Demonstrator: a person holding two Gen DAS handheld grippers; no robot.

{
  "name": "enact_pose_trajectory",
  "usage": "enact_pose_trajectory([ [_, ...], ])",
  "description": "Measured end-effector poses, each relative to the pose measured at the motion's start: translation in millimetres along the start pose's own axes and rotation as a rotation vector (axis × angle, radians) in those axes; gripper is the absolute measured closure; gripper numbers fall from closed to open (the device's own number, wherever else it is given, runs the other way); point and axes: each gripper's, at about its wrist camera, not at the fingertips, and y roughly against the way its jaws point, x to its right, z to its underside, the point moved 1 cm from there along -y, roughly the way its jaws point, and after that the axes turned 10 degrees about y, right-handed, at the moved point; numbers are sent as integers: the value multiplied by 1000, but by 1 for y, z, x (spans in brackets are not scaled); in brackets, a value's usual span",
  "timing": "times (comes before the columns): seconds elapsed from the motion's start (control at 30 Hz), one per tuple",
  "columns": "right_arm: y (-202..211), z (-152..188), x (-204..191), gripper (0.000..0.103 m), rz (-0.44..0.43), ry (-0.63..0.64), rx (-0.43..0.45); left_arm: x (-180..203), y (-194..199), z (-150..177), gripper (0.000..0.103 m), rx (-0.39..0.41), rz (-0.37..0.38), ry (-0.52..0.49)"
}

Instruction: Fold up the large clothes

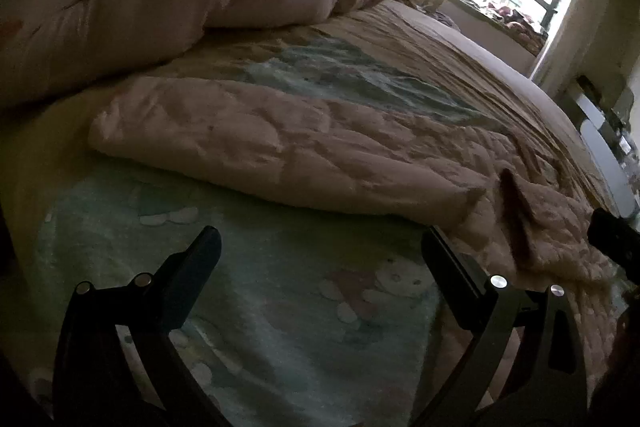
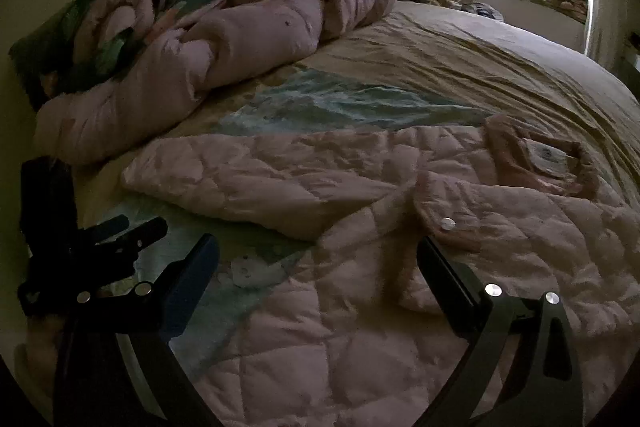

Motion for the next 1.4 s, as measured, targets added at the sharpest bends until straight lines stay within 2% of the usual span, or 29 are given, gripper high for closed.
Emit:
enact_pose_trajectory([
  [0.57,-62,-18,-51,5,-64,84,-61,-89,-44,-25,9,-36,-59,223],
  [0.63,-67,-20,-55,5,-71,91,-63,-97,-48,-29,9,-40,-49,255],
  [0.8,-80,-21,-61,5,-82,86,-73,-113,-60,-41,9,-19,-17,310],
  [0.97,-86,-17,-62,5,-91,78,-87,-132,-73,-54,9,5,37,408],
  [1.07,-84,-18,-59,5,-89,79,-85,-143,-79,-66,9,42,6,441],
  [1.2,-81,-18,-54,5,-68,78,-76,-162,-86,-79,10,70,1,497],
  [1.33,-81,-18,-48,5,-48,65,-74,-175,-89,-85,22,95,-24,549],
  [1.4,-81,-19,-44,5,-37,55,-72,-177,-89,-87,39,106,-31,548],
])
